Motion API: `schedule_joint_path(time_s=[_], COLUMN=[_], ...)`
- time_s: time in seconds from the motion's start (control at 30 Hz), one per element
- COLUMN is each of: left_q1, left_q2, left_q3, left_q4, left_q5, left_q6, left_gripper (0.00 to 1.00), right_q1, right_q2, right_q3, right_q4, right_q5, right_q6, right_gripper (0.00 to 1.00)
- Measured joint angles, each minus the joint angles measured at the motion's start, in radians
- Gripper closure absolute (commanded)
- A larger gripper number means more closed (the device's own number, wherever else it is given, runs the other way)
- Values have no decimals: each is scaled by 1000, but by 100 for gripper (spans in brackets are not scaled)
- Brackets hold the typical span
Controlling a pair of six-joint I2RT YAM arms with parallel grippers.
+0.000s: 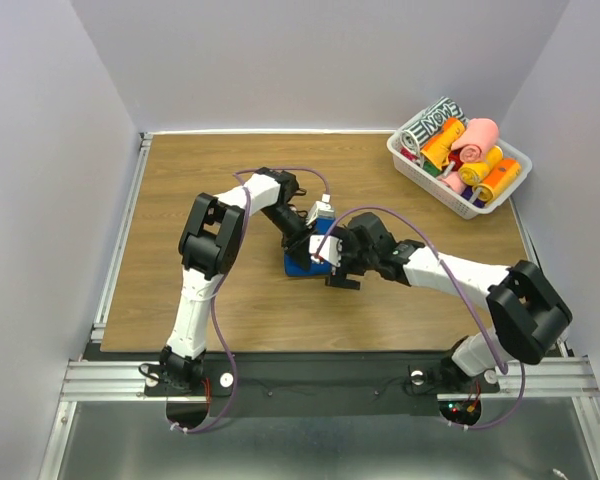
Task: Roll the towels
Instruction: Roll the towel
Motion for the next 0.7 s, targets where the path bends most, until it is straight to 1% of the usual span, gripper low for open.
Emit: schedule_joint_path(time_s=[0.13, 0.33, 0.37, 0.4, 0.47, 0.5, 0.53, 0.57, 0.63, 0.67, 0.7], left_q1=[2, 3, 5, 5, 6, 7, 7, 9, 11, 13, 17], left_q2=[0, 0, 0, 0, 0, 0, -2, -7, -23, -37, -50], left_q3=[0, -3, -4, -5, -8, -11, -15, -23, -44, -62, -76], left_q4=[-3, -3, -3, -2, -2, -6, -7, -7, -1, 6, 12], left_q5=[5, 11, 14, 16, 20, 22, 26, 29, 29, 26, 19], left_q6=[2, 10, 10, 10, 10, 10, 10, 11, 13, 13, 13], left_gripper=[46, 45, 45, 45, 43, 42, 41, 39, 37, 35, 34], right_q1=[2, 2, 2, 2, 1, 0, -1, -2, -3, -4, -4], right_q2=[41, 119, 130, 149, 163, 163, 163, 163, 162, 162, 163], right_q3=[0, 7, 10, 14, 20, 21, 23, 23, 25, 34, 41], right_q4=[18, 42, 47, 53, 63, 67, 70, 69, 66, 49, 40], right_q5=[-25, -61, -63, -63, -65, -66, -68, -72, -84, -99, -109], right_q6=[-35, -82, -87, -98, -106, -106, -103, -103, -107, -106, -104], right_gripper=[2, 19, 23, 38, 52, 61, 65, 73, 81, 88, 91])
